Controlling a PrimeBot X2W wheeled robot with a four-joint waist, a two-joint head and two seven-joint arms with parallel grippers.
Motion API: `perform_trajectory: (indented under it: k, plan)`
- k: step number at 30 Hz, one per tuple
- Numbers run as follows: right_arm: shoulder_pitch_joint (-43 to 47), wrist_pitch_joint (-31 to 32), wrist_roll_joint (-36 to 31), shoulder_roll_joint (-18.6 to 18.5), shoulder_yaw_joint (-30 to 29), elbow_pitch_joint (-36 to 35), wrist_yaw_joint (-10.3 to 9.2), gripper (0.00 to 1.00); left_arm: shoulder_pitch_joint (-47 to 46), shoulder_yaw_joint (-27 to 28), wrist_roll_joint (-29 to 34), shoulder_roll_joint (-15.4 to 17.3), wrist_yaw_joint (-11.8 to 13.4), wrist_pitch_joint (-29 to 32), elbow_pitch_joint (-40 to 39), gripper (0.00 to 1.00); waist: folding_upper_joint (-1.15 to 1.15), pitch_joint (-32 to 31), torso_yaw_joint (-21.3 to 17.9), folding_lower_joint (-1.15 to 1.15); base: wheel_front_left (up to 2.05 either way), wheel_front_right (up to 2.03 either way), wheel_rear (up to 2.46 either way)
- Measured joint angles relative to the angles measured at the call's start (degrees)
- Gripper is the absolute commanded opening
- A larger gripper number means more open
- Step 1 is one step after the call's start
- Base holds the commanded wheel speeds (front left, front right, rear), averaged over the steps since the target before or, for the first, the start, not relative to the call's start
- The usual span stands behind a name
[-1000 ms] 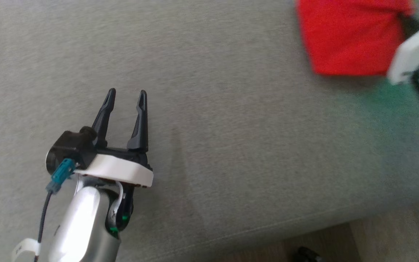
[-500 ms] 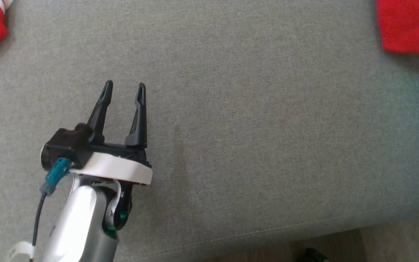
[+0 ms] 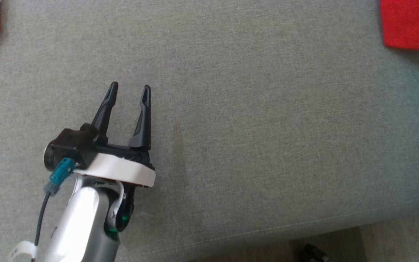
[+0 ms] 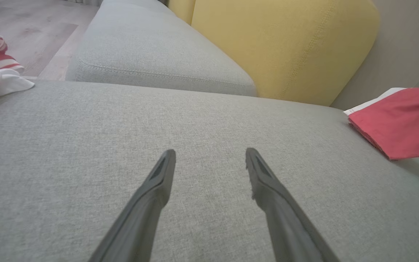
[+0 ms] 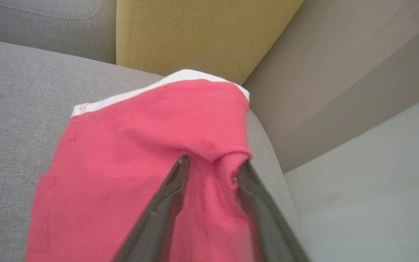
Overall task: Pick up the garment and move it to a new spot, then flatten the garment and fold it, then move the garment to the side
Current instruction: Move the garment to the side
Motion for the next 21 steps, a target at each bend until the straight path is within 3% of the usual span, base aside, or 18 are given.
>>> perform_trajectory:
  k: [9,21]
  plan:
    - [0.0,-3.0,-5.9,2.7,-4.4,0.3,0.00,1.00,0.0,-0.2,0.0,0.3,0.0,0.0,0.0,1.00,0.00,0.4,0.0,0.00,0.00,0.00,0.00]
    - [0.0,-1.7,-14.3,4.0,-10.1,-0.4,0.00,1.00,-0.1,-0.4,-0.1,0.5,0.5,0.0,0.0,1.00,0.00,-0.5,-0.5,0.00,0.00,0.00,0.00]
